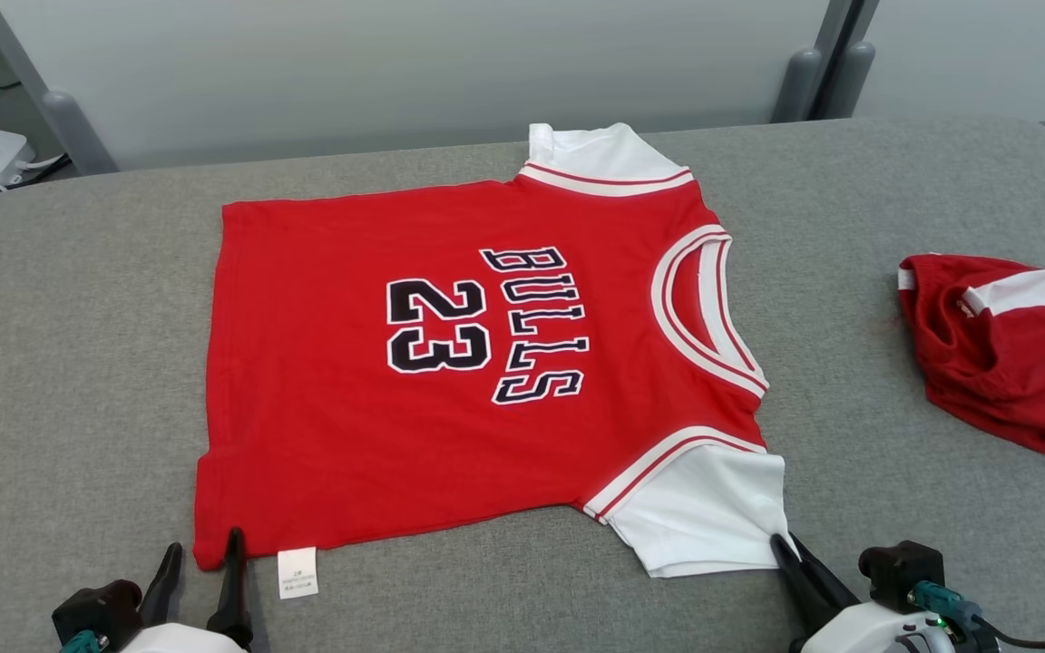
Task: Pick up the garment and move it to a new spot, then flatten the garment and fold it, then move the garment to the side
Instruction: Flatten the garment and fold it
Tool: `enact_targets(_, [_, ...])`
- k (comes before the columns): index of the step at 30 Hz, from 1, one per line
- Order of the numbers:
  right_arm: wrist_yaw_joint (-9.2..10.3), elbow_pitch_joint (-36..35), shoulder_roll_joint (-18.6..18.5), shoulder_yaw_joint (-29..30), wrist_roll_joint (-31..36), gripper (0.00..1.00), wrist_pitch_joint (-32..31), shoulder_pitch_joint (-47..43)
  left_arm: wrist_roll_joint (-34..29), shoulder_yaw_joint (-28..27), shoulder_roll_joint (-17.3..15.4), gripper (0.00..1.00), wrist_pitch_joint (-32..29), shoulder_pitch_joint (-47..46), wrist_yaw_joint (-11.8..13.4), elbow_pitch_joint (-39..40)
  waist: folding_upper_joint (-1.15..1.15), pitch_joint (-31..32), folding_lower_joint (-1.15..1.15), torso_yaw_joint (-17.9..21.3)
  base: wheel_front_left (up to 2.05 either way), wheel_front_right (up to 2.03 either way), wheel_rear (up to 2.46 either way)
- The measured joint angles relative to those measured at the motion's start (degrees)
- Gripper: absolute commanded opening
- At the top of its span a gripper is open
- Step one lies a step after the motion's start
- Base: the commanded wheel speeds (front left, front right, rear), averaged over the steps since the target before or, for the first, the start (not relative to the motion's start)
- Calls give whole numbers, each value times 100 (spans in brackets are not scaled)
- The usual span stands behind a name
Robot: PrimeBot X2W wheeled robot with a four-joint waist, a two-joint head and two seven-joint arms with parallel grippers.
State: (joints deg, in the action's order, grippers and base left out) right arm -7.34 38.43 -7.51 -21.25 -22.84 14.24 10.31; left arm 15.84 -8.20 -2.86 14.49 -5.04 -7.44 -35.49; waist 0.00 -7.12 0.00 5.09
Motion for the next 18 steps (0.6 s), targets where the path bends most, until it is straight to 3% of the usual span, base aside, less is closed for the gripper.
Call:
enact_targets(10, [0,-68,-9,-16,-2,0,-1,96,327,-81,9,100,26,-292,0,-550,0,-60,0,120,0,0,0])
enact_targets(11, [0,-86,-14,-25,-21,0,-1,101,394,-68,8,91,26,-320,0,-591,0,-62,0,121,0,0,0])
enact_targets(12, [0,-96,-21,-52,-51,0,-1,101,430,-24,-1,20,27,-348,1,-637,0,-63,0,122,0,0,0])
enact_targets(13, [1,-108,-34,-100,-88,0,-1,101,471,31,-19,0,44,-371,1,-680,0,-63,0,123,0,0,0])
enact_targets(18, [1,-188,-205,-510,-380,0,-12,115,664,301,-103,0,66,-388,0,-803,0,-27,0,112,0,0,0])
